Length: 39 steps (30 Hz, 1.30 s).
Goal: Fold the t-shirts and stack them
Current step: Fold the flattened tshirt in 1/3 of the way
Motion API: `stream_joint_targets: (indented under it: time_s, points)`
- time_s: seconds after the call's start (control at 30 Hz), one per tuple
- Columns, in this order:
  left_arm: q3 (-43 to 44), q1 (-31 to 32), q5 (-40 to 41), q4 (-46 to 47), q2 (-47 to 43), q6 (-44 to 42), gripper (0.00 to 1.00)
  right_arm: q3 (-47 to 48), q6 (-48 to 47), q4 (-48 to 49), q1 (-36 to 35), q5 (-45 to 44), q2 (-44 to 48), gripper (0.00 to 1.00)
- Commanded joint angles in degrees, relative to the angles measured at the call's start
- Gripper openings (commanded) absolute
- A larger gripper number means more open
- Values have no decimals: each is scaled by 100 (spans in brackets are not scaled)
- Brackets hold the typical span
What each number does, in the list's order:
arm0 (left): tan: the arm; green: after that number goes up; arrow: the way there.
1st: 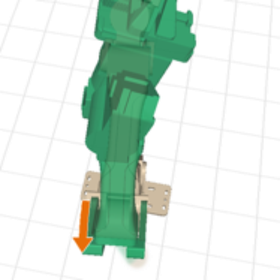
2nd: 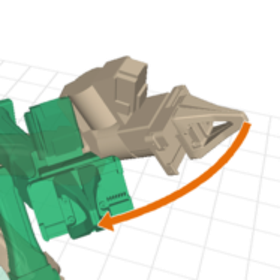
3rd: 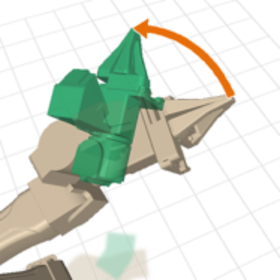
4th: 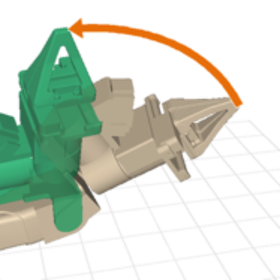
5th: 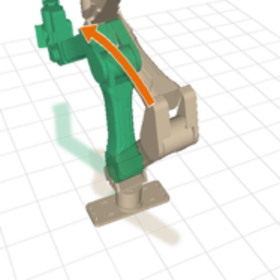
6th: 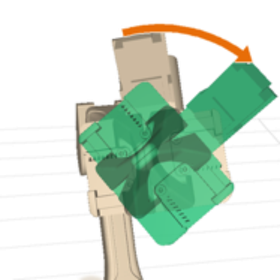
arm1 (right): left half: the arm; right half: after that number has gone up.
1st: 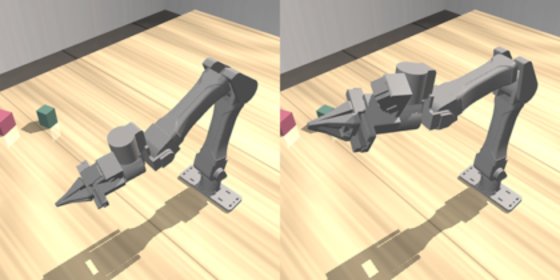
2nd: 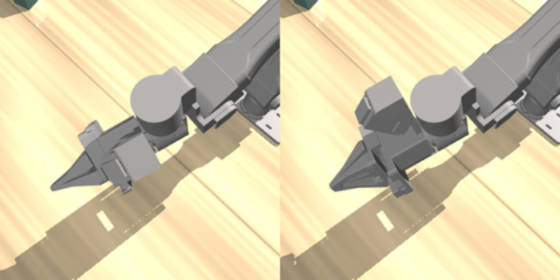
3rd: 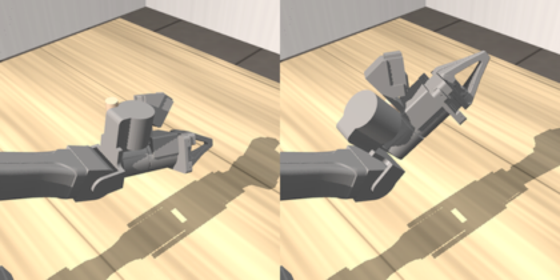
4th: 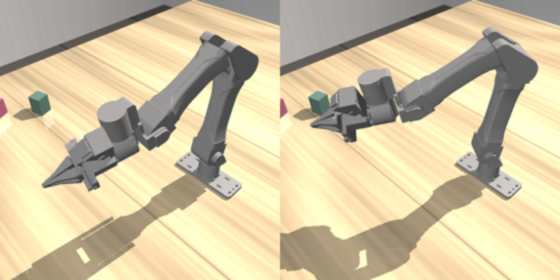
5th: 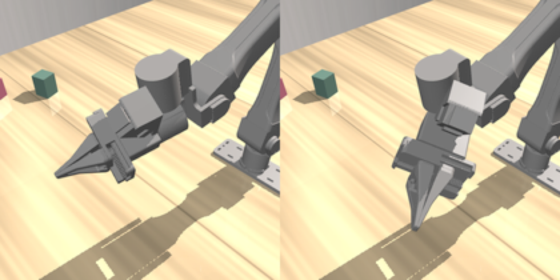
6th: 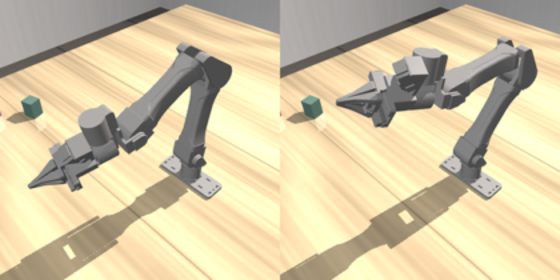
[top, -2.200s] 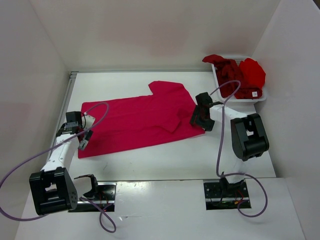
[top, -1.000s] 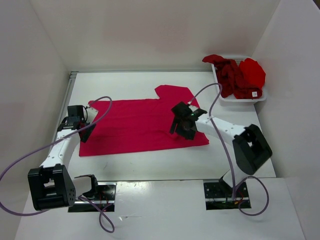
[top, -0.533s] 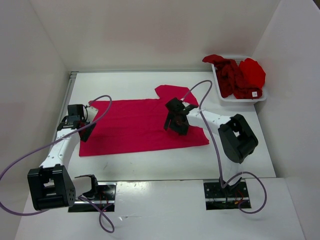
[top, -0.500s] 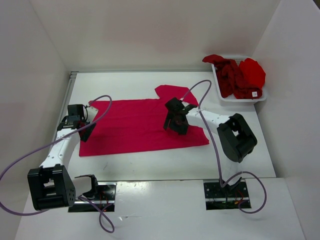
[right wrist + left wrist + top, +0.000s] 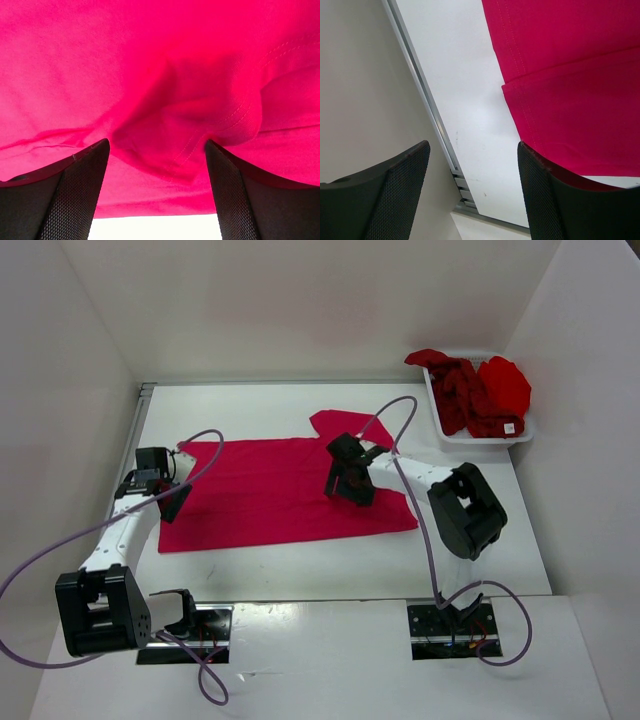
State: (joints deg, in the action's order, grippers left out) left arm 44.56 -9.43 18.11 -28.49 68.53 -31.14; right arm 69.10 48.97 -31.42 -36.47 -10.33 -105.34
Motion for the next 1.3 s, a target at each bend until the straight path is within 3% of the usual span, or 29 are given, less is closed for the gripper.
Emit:
stream_joint_targets:
  time_s: [0.0, 0.3, 0.63, 1.27]
  points:
    - [247, 11, 26, 54, 55, 55, 78, 507, -151, -204, 35, -373, 31, 82]
    - [247, 11, -26, 54, 55, 55, 78, -107, -45, -146, 87, -620, 936, 83]
    - [247, 11, 26, 1, 3, 55, 78, -107, 60, -31, 263, -514, 488, 94]
    - [194, 11, 26, 1, 2, 55, 78, -213, 7, 549, 369, -48, 111, 95]
